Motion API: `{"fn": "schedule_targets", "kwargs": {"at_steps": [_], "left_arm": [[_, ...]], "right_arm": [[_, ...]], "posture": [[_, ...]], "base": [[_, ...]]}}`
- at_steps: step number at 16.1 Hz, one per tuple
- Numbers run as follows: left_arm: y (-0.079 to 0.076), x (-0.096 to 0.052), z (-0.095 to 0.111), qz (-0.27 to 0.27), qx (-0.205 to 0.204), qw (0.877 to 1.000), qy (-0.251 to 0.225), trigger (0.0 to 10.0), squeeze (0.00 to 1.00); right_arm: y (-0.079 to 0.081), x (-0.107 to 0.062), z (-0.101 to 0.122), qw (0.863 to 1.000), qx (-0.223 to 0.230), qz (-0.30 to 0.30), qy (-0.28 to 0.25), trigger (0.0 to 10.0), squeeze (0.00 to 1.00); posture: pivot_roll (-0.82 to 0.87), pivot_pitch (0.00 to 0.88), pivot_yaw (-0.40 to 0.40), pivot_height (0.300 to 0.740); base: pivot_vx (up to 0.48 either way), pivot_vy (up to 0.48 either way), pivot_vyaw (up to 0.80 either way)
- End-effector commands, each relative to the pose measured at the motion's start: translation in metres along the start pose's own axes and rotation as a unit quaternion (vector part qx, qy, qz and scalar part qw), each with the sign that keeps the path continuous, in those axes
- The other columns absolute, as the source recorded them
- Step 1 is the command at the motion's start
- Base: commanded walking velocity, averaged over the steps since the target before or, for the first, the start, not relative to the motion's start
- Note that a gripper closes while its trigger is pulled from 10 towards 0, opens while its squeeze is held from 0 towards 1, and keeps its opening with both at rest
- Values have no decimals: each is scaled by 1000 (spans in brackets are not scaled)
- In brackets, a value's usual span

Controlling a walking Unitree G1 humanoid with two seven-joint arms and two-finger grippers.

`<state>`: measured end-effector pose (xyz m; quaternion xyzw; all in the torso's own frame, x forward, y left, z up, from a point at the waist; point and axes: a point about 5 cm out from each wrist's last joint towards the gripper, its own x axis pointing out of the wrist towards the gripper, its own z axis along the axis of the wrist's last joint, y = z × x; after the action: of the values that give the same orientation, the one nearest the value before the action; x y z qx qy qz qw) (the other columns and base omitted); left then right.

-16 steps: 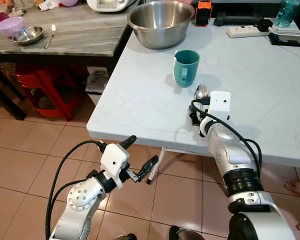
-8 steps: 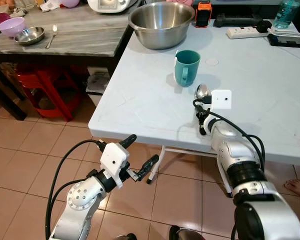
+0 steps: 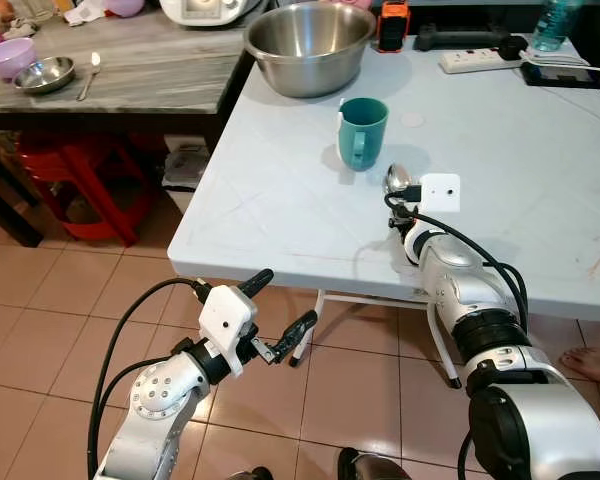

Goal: Setting the table

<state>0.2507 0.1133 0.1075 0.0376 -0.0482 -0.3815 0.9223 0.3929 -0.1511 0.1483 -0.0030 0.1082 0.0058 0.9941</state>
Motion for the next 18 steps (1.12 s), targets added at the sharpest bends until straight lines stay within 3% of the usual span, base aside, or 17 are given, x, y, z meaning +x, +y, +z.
{"fn": "schedule_targets", "kwargs": {"at_steps": [1,8,12,16,18], "left_arm": [[3,-3,1,3,4,1000,4,10000,0],[4,-5,0,2,6,1000,7,10000,0],[4,-4,1,1,8,1000,4,10000,0],[6,-1,4,7,12,1000,-5,10000,0],[16,2,6,43,22,999,-13,10000,0]], "right_arm": [[9,1,-9,1000,7,18,25,0,0],[10,1,-20,999,20,20,38,0,0],[10,-5,-31,997,68,-1,36,0,0],[11,-20,-28,996,86,-9,-15,0,0],[8,-33,-16,995,76,-13,-66,0,0]], "posture": [[-162,198,94,740],[-156,195,94,740],[-158,190,94,740],[-162,178,96,740],[-171,172,96,740]], "base": [[0,0,0],[0,0,0],[0,0,0],[0,0,0],[0,0,0]]}}
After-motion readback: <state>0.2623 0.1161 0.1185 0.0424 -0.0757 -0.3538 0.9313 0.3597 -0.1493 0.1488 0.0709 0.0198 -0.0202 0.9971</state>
